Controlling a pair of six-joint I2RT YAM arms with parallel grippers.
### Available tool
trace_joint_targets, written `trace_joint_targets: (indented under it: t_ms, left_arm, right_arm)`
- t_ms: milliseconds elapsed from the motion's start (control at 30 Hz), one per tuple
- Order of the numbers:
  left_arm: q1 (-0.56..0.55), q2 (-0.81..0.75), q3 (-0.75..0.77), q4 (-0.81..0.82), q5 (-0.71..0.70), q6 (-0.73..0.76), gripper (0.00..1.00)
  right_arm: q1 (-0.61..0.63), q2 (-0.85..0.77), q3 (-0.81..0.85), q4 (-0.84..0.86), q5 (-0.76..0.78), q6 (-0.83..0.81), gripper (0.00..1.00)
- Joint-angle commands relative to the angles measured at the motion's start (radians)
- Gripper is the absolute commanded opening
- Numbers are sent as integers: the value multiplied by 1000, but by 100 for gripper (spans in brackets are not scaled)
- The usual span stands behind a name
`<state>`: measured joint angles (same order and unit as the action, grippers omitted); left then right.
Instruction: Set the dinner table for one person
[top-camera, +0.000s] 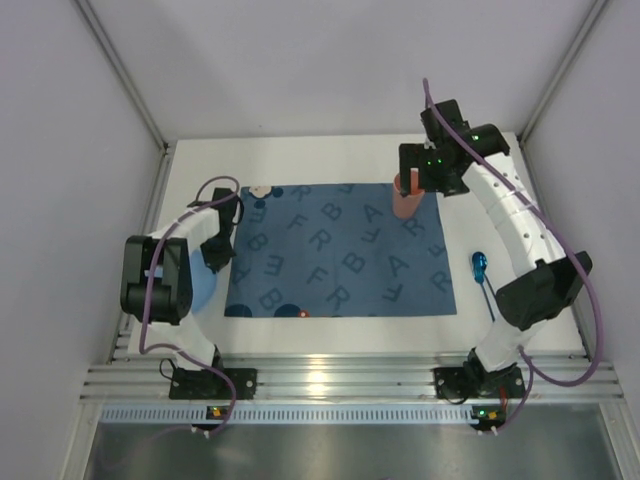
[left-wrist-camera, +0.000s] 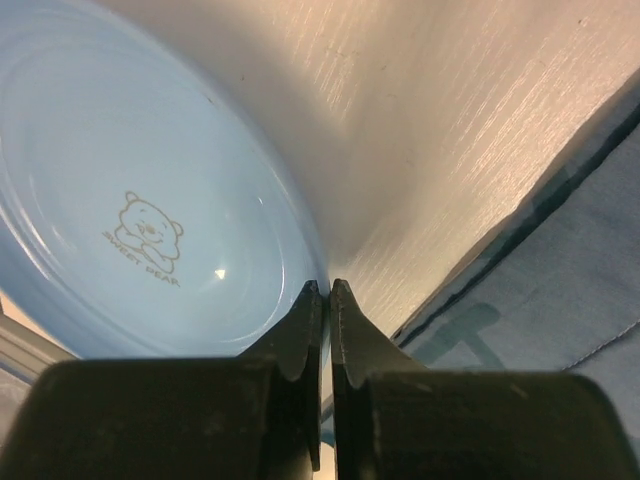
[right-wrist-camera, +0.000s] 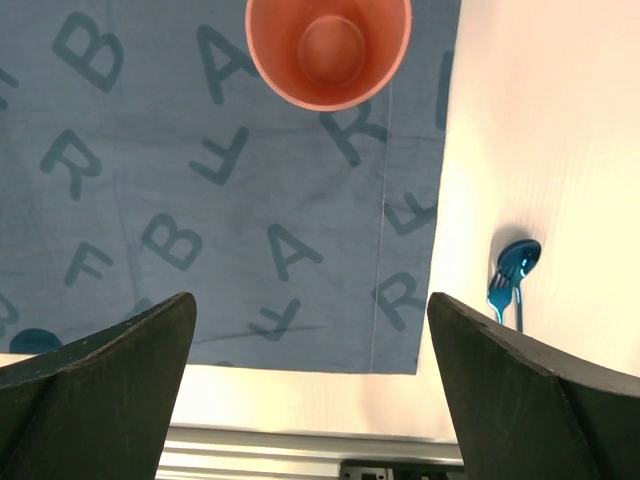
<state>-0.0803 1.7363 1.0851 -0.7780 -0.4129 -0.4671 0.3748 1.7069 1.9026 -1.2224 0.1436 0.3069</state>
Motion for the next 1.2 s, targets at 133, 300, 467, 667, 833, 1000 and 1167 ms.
trace_joint_targets:
  t_ms: [133, 300, 467, 667, 833, 1000, 1167]
  left_arm:
    - [-194, -100, 203, -162, -36, -51, 0]
    - [-450, -11, 418, -222, 34, -191, 0]
    - [-645, 205, 625, -273, 45, -258, 0]
    - [-808, 434, 876, -276, 66, -271, 0]
    - [-846, 526, 932, -282, 80, -320, 0]
    - [-851, 503, 839, -210, 115, -358, 59]
    - [-866, 358, 742, -167, 103, -380, 91]
  right_arm:
    - [-10, -202, -100, -32, 88, 44, 100]
    - [-13, -308, -187, -61, 114, 95, 100]
    - [-20, -421, -269, -121, 171, 118, 100]
    - [-25, -558, -350, -187, 208, 139, 100]
    - [-28, -658, -445, -198, 175, 152, 100]
    - [-28, -717, -484, -203, 195, 155, 100]
    - [-34, -721, -516, -165, 280, 213, 100]
